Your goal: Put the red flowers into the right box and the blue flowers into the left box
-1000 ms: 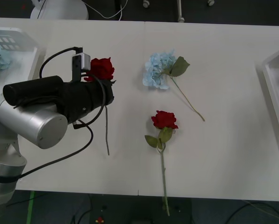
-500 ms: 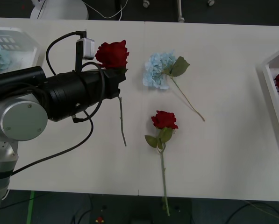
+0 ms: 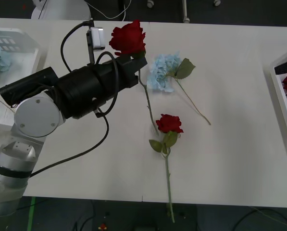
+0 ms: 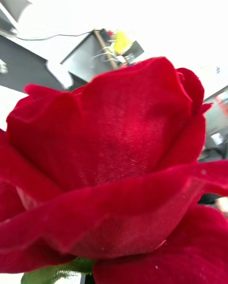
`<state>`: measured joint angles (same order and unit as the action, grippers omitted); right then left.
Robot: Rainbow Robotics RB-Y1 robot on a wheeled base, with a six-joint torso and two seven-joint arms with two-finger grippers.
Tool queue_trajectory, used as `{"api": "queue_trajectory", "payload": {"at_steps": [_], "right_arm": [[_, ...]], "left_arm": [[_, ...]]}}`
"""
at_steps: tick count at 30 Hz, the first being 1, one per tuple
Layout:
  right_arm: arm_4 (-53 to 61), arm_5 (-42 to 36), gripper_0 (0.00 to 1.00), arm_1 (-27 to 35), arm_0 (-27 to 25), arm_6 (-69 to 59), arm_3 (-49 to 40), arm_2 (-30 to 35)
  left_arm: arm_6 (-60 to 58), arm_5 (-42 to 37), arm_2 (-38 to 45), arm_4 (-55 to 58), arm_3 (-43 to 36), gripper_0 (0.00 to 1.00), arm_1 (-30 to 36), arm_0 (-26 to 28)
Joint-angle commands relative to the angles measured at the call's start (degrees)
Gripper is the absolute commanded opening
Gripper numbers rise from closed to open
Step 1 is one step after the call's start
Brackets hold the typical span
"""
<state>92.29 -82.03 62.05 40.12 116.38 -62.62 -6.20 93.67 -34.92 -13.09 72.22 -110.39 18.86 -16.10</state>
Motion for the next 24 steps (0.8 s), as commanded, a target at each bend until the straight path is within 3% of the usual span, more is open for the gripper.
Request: {"api": "queue_trajectory", "payload": {"at_steps": [1,9,24], "right_arm": [[6.4,0.6,0.95,3.1,-5.8,2.4,-6.9,0.2],[7.4,4.5,0.95,2.4,-15.2,3.7,-24.1,2.3],[10.1,4.9,0.94,-5.6,-20.3,6.1,-35.6,2.6]], "left_arm": [[-1.6,5.1,-4.2,3.2,0.8,0.0,-2.6,-3.7],[-1.9,14.0,-9.8,9.2,4.9,0.0,-4.7,-6.7],[-2.5,16.9,-12.5,13.4,6.5,0.0,-5.3,-7.9]]}}
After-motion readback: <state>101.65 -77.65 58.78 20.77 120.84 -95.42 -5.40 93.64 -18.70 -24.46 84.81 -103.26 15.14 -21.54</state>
